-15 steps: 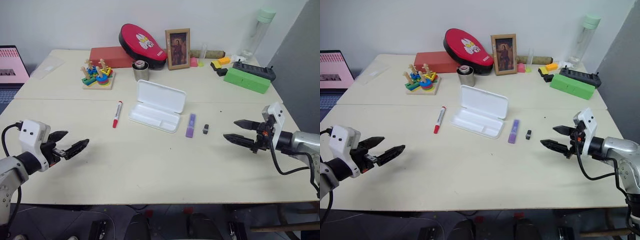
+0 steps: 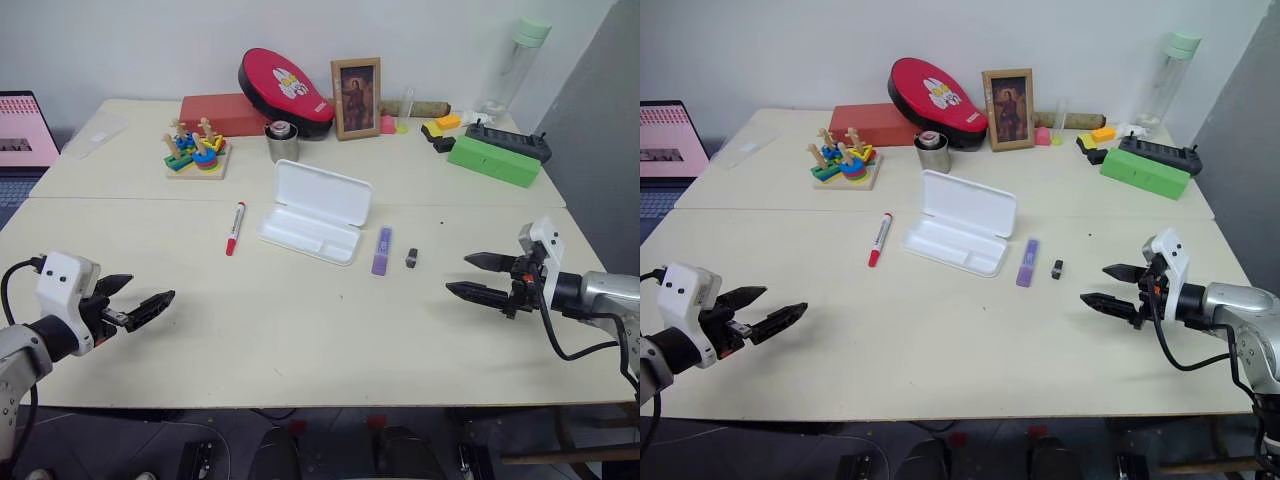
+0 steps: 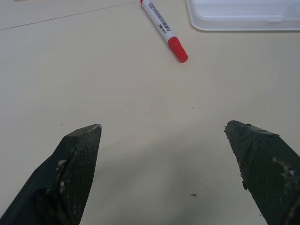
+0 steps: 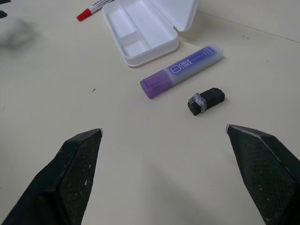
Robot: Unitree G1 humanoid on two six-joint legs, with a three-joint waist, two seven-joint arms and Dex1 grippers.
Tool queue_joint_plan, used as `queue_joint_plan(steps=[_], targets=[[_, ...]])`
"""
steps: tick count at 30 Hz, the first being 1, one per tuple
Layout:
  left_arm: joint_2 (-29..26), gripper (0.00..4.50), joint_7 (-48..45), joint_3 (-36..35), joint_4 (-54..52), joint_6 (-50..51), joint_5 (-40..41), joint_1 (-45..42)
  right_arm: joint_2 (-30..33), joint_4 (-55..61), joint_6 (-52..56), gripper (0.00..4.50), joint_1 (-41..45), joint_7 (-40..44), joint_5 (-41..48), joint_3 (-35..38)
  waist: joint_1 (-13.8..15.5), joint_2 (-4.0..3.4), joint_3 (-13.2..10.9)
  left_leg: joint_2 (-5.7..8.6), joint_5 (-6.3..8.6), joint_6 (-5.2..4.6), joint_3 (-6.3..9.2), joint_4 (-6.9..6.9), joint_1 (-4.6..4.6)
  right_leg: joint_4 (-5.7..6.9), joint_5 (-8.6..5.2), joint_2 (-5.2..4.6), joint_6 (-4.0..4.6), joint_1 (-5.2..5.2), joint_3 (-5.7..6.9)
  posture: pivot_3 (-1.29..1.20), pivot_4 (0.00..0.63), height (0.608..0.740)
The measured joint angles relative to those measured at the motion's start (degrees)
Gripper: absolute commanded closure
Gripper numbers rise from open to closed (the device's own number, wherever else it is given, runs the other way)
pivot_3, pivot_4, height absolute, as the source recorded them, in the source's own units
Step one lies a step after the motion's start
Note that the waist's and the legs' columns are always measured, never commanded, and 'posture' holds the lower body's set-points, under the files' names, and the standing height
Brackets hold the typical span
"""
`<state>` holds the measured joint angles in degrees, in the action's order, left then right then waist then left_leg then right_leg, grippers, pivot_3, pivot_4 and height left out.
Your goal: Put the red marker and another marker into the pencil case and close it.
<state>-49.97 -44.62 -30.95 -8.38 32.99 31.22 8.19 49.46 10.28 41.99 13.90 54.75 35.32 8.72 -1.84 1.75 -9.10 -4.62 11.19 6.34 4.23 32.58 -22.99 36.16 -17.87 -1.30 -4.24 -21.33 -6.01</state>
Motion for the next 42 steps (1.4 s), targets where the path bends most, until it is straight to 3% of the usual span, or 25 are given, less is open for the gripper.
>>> queue_joint_plan(steps=[21,25,31,34,42], targets=[[0.02,0.0,-3.9,0.57,4.22,-1.72,-1.76,-1.09,-1.47,1.07,0.32,0.02,1.75,0.61,-0.13,-1.38,-0.02,0.01,0.01,0.0,-0.01,-0.01,0.0,0.21,0.02,0.21,0.37,0.01,-0.24,0.01,0.0,0.0,0.15,0.74],[0.25,0.0,-8.89,5.61,2.08,-4.58,-0.79,-5.73,-7.91,3.07,1.83,0.02,13.32,-3.7,-1.8,-8.48,-0.25,0.07,0.05,-0.01,-0.02,0.0,-0.01,0.28,0.16,0.65,0.36,0.02,-0.22,-0.06,-0.01,0.0,0.15,0.74],[0.82,0.0,-12.99,12.27,1.52,-7.27,-0.68,-13.49,-17.64,-1.06,2.24,0.02,23.39,-7.99,-9.71,-21.9,-0.14,0.14,0.1,-0.03,-0.04,-0.02,0.03,0.28,0.01,0.78,0.37,0.09,-0.16,0.03,0.0,0.0,0.15,0.74],[1.84,0.0,-14.9,14.81,1.34,-7.35,0.02,-15.96,-25.54,-10.95,1.85,0.02,30.93,-11.68,-16.31,-27.5,-0.16,0.14,0.11,-0.03,-0.04,-0.02,0.03,0.28,0.03,0.85,0.38,0.09,-0.16,0.04,0.01,0.0,0.15,0.74],[3.05,0.0,-15.78,17.6,-0.34,-5.98,0.76,-18.01,-34.14,-27.98,-4.97,0.02,36.35,-13.68,-24.93,-31.99,0.01,0.18,0.14,-0.02,-0.03,-0.03,0.08,0.23,0.0,0.88,0.36,0.08,-0.11,0.06,0.12,0.0,0.15,0.74]])
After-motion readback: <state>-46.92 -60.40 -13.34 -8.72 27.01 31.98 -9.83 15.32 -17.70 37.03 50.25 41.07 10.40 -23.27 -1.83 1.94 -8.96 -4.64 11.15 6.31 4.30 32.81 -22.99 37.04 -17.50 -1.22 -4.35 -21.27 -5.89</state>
